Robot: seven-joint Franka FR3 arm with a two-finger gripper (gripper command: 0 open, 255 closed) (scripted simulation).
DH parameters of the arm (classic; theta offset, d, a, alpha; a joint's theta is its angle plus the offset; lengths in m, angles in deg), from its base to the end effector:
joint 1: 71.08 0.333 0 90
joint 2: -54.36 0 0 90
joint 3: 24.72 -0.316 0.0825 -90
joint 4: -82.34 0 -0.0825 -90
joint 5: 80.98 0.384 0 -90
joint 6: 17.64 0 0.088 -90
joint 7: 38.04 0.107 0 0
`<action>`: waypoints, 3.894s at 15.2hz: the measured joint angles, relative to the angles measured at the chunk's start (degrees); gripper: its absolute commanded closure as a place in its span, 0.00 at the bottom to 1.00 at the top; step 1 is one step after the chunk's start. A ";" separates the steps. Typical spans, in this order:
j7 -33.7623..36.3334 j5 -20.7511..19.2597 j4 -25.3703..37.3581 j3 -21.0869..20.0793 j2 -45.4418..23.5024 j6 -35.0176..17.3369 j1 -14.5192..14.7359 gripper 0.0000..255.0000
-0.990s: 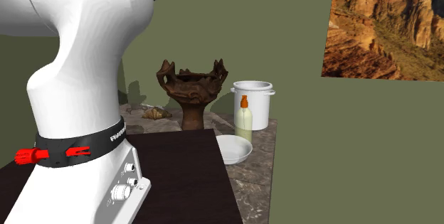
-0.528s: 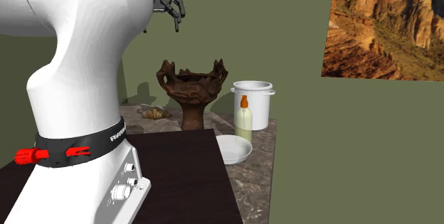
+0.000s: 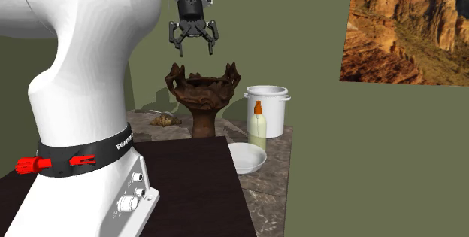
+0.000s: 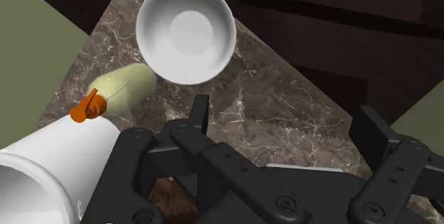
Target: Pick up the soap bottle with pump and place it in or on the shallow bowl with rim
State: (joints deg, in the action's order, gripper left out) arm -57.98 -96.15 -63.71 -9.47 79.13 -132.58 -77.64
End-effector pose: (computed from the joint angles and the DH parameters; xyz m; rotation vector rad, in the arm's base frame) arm 0.3583 -0.1589 0.4039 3.0520 0.1894 -0.2317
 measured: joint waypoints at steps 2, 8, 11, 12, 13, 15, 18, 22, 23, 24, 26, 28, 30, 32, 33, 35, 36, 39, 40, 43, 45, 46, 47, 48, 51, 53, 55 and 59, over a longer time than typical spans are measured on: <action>-0.76 -0.12 1.11 1.37 -4.28 -3.72 -0.25 0.00; -5.65 0.82 5.45 6.17 -16.99 -14.13 -1.91 0.00; -8.25 2.99 8.24 7.65 -23.83 -18.89 -2.56 0.00; -9.14 3.92 9.60 7.93 -25.94 -19.87 -2.80 0.00; -10.31 5.04 10.92 8.24 -28.37 -21.20 -3.22 0.00; -12.79 7.50 14.23 8.54 -33.10 -23.00 -4.27 0.00; -16.32 11.49 19.59 8.09 -40.42 -25.43 -6.47 0.00; -20.16 15.60 26.19 6.85 -48.56 -27.66 -10.16 0.00; -20.97 16.47 27.86 6.50 -50.45 -28.09 -11.14 0.00; -21.62 17.37 29.93 6.02 -52.67 -28.43 -12.08 0.00; -22.20 18.29 32.41 5.41 -55.11 -28.54 -13.06 0.00; -22.76 18.88 33.32 4.99 -56.72 -29.30 -13.82 0.00; -23.10 19.37 33.76 4.57 -58.21 -30.37 -14.37 0.00; -23.25 19.81 33.93 4.14 -59.65 -31.61 -14.75 0.00; -23.36 19.93 34.05 4.03 -60.03 -31.86 -14.90 0.00; -23.48 20.04 34.17 3.93 -60.39 -32.12 -15.07 0.00; -23.50 20.05 34.17 3.91 -60.42 -32.17 -15.10 0.00; -23.52 20.06 34.16 3.91 -60.44 -32.21 -15.12 0.00; -23.52 20.06 34.16 3.91 -60.44 -32.21 -15.12 1.00; -23.52 20.06 34.17 3.91 -60.42 -32.21 -15.12 1.00; -23.52 20.07 34.18 3.90 -60.42 -32.19 -15.11 1.00; -23.52 20.07 34.18 3.89 -60.41 -32.20 -15.11 1.00; -23.51 20.07 34.18 3.89 -60.41 -32.19 -15.10 1.00; -23.51 20.07 34.18 3.89 -60.41 -32.19 -15.10 1.00; -23.50 19.98 34.09 3.99 -60.13 -31.97 -15.03 1.00; -23.42 19.69 34.03 4.29 -59.20 -31.10 -14.81 1.00; -23.17 19.31 33.74 4.66 -57.95 -30.15 -14.38 1.00; -23.07 18.53 33.25 5.40 -55.44 -28.20 -13.88 1.00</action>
State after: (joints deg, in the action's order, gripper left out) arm -81.06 -77.62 -30.46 -4.06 23.68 -160.78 -91.52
